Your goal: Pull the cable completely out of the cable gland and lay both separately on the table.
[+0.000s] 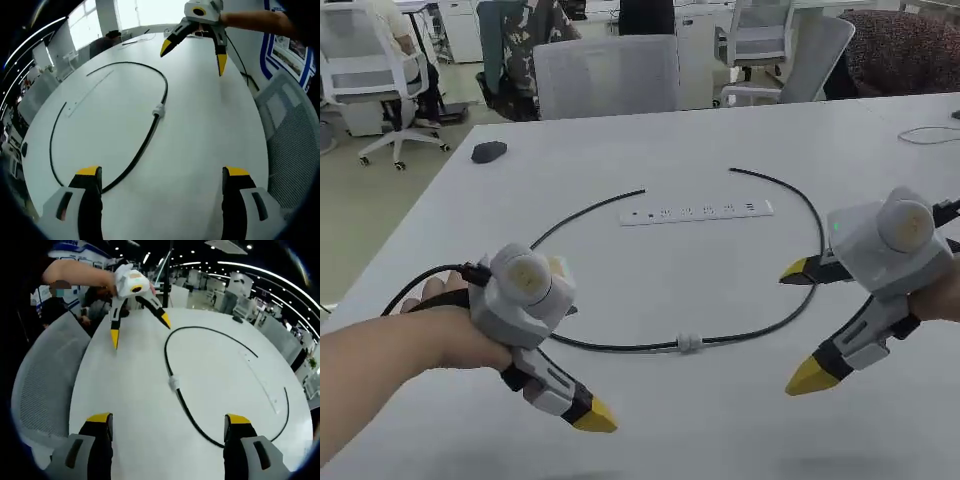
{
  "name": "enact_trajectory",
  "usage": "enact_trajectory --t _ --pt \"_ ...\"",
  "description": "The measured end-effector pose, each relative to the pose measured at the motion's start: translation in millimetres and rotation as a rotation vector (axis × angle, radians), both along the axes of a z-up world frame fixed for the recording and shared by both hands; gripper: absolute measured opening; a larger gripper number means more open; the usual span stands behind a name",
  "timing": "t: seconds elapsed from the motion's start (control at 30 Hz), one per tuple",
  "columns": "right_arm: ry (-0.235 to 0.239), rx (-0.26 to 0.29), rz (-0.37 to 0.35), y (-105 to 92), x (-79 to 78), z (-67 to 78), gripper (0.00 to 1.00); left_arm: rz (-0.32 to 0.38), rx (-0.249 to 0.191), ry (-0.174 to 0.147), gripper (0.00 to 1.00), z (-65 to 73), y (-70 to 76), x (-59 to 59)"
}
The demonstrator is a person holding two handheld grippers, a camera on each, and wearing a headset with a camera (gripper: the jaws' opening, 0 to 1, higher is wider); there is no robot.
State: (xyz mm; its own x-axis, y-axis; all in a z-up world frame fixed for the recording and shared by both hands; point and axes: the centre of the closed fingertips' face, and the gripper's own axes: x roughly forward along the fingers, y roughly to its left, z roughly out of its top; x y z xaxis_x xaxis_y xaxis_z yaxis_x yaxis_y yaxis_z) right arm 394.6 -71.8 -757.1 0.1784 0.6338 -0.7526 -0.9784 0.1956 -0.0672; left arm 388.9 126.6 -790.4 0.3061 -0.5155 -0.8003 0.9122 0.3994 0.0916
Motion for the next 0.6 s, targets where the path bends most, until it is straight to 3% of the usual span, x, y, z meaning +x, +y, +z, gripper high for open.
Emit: enact_trajectory --t 0.07,0.17,0.23,0.33,0.6 --pt "0.002 -0.003 0.0 -0.8 0.4 -0.7 0.91 -0.007 0.017 -0.019 1.0 -0.7 2.6 2.2" --pt "0.002 -0.001 0.001 -0.9 0.6 -0.4 0.9 -0.005 0.012 0.005 1.0 -2.5 2.2 -1.5" --pt "0.003 -0.004 0.0 -1.7 1.0 -0.9 0.9 -0.017 0.013 -0.013 1.0 -1.7 1.8 -0.2" --pt "0.006 -0.006 0.001 -1.8 0.9 -1.7 0.89 -0.009 0.001 0.004 1.0 -1.7 0.4 -1.6" --pt "-0.014 -0.007 0.009 0.4 2.4 -0.6 0.86 0.0 -0.006 -0.009 1.0 -0.5 0.8 0.9"
